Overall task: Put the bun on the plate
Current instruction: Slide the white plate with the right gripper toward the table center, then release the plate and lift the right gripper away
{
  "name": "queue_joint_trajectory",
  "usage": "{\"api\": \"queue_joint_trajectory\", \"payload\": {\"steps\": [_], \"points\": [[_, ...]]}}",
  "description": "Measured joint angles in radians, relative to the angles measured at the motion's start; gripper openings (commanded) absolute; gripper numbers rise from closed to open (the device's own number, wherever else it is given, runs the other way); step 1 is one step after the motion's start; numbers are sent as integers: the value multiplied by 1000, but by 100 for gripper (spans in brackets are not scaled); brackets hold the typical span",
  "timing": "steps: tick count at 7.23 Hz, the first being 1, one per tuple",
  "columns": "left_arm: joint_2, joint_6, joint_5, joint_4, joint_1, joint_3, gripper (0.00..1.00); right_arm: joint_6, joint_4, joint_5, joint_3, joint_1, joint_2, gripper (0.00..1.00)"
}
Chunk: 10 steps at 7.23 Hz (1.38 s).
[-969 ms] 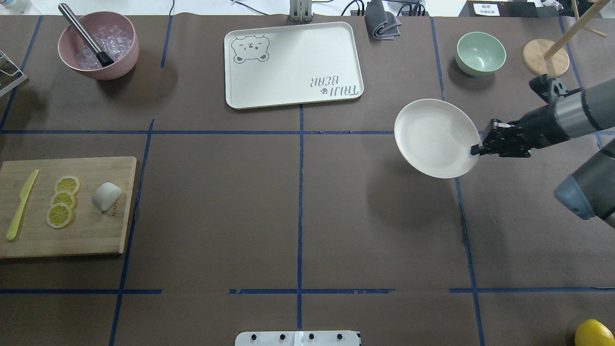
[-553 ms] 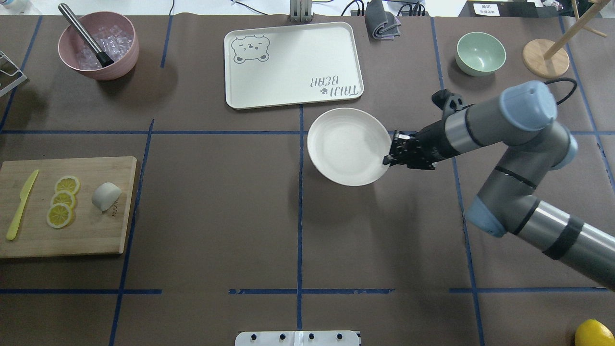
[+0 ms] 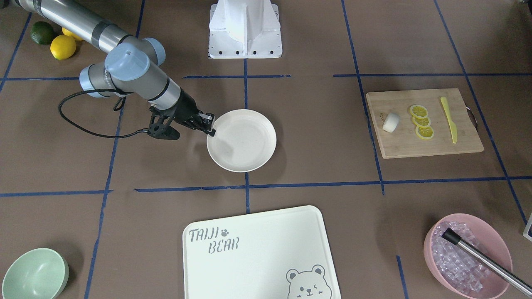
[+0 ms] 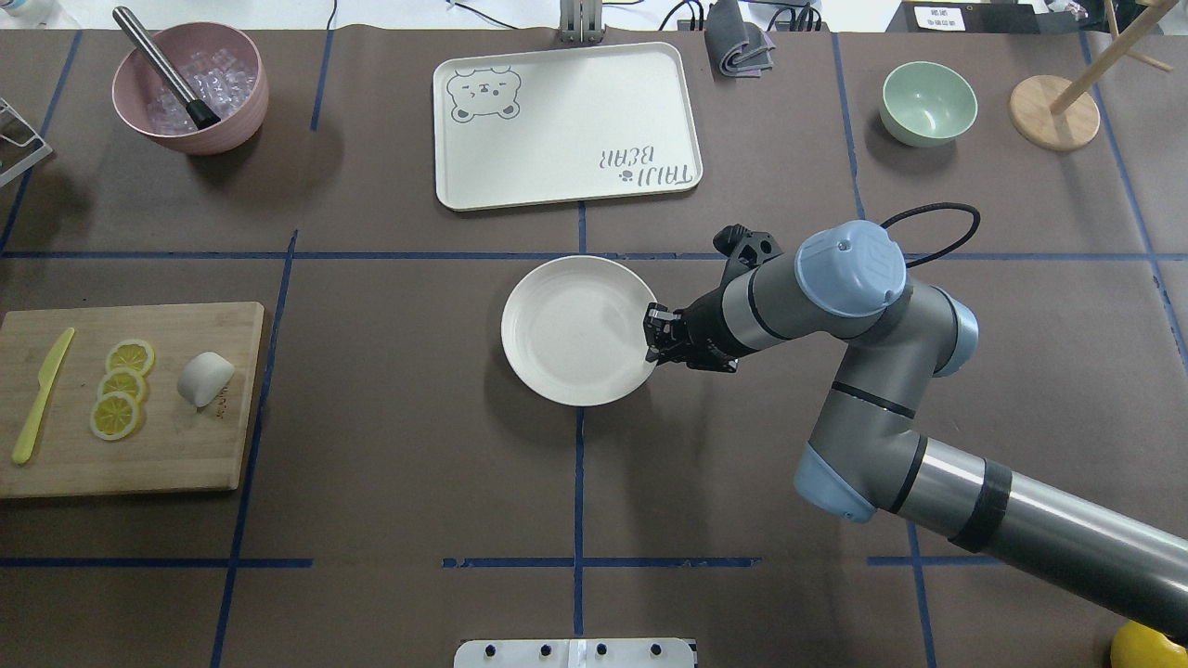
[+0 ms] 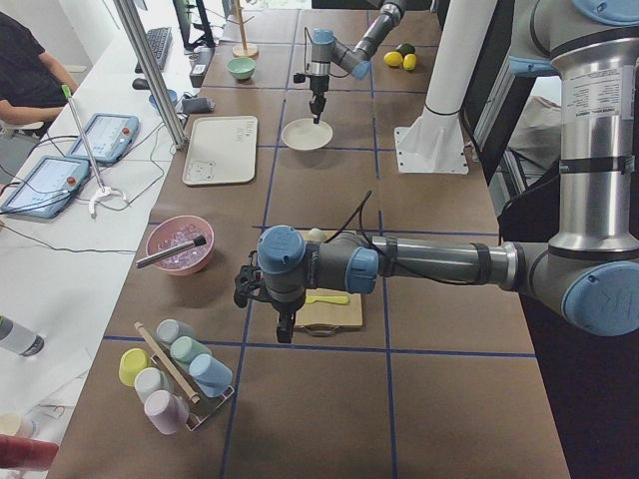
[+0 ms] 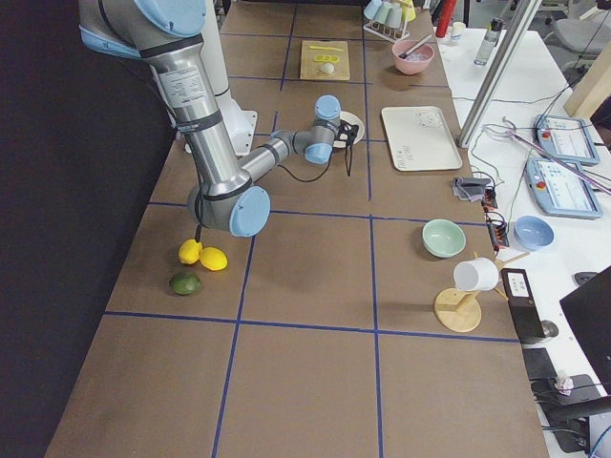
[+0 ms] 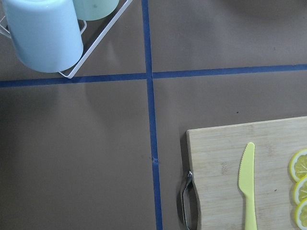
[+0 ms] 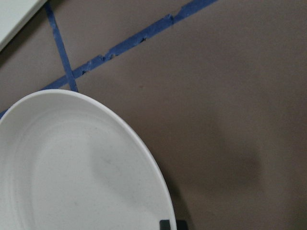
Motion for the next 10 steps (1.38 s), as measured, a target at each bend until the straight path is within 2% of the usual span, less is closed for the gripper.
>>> {"api": "queue_joint_trajectory", "payload": {"steps": [2, 4, 6, 9, 10], "points": [[0, 0, 0, 0, 1, 9, 100, -5, -17, -8, 0, -13, -4, 2], [-1, -2, 0, 0, 2, 11, 100, -7, -39, -11, 4, -14, -6, 8], [-1, -1, 0, 0, 2, 8, 100, -9, -45, -11, 6, -14, -8, 99], [-1, -3, 0, -11, 5, -2, 100, -9, -50, -10, 20, 2, -12, 100], [-2, -5, -2, -58, 21, -8, 100, -11, -52, 4, 48, 34, -29, 100]]}}
